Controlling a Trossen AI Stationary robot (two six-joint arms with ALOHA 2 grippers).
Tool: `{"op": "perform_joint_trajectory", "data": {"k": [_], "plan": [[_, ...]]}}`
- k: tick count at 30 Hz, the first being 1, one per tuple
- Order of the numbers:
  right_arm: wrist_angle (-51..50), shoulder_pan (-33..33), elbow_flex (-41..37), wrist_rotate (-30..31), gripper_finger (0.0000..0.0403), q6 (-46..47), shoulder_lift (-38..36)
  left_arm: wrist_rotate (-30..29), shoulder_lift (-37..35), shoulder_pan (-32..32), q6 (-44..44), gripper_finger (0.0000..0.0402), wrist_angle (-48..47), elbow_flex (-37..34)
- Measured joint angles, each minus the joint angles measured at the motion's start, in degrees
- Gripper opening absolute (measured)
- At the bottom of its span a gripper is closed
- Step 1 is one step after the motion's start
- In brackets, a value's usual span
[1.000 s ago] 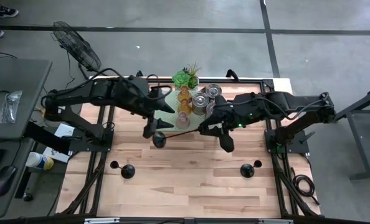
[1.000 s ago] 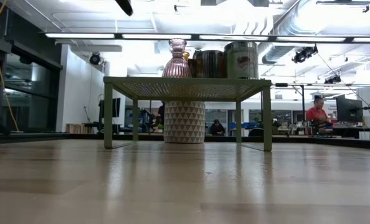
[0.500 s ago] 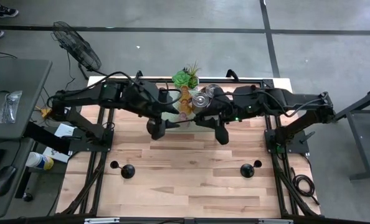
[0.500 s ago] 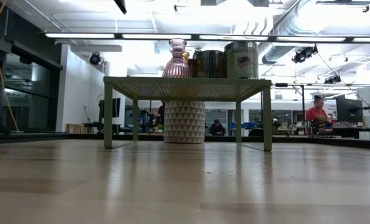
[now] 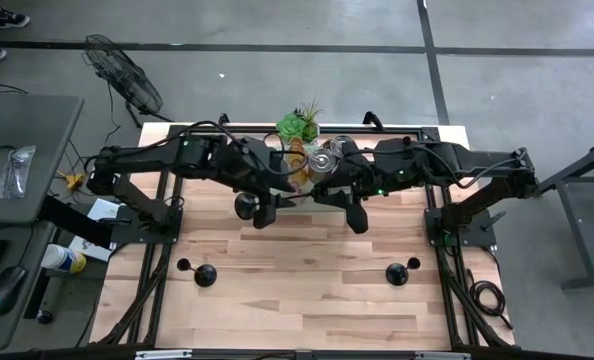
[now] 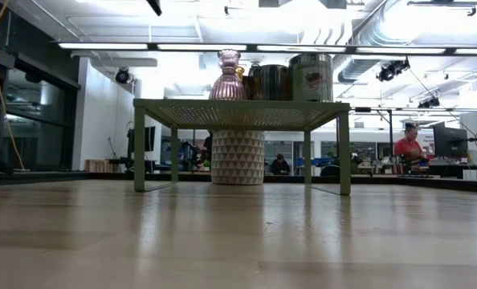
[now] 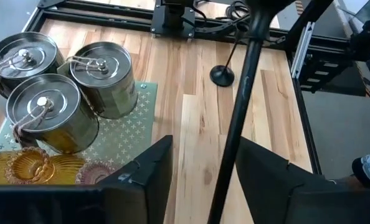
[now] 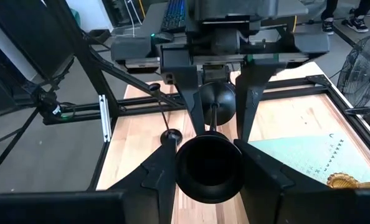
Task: Pick & Place candle stick holders
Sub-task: Put the middle black candle holder on the shelf
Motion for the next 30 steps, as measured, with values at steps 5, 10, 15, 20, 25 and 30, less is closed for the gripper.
{"op": "perform_joint_trajectory", "data": {"k": [5, 10, 15, 20, 25, 30], "plan": [[-0.7, 0.0, 0.0, 0.0, 0.0126, 0.0, 0.0, 0.3, -0.1, 0.0, 0.0, 0.0134, 0.3, 0.0], [-2.0, 0.0, 0.0, 0.0, 0.0126, 0.1, 0.0, 0.1, -0.1, 0.0, 0.1, 0.0109, 3.1, 0.0], [-2.1, 0.0, 0.0, 0.2, 0.0126, 0.2, 0.0, -0.7, -0.1, 0.0, 0.4, 0.0066, 2.5, 0.0], [-2.0, 0.0, 0.0, -0.1, 0.0126, 0.2, 0.0, 0.1, -0.1, 0.0, 1.0, 0.0011, 2.5, 0.0], [-1.8, 0.0, 0.0, 0.2, 0.0126, 0.1, 0.0, 0.1, -0.1, 0.1, 0.5, 0.0030, 2.5, 0.0], [-1.7, 0.0, 0.0, -0.1, 0.0126, 0.1, 0.0, 0.5, -0.1, 0.1, 0.9, 0.0009, 2.5, 0.0]]}}
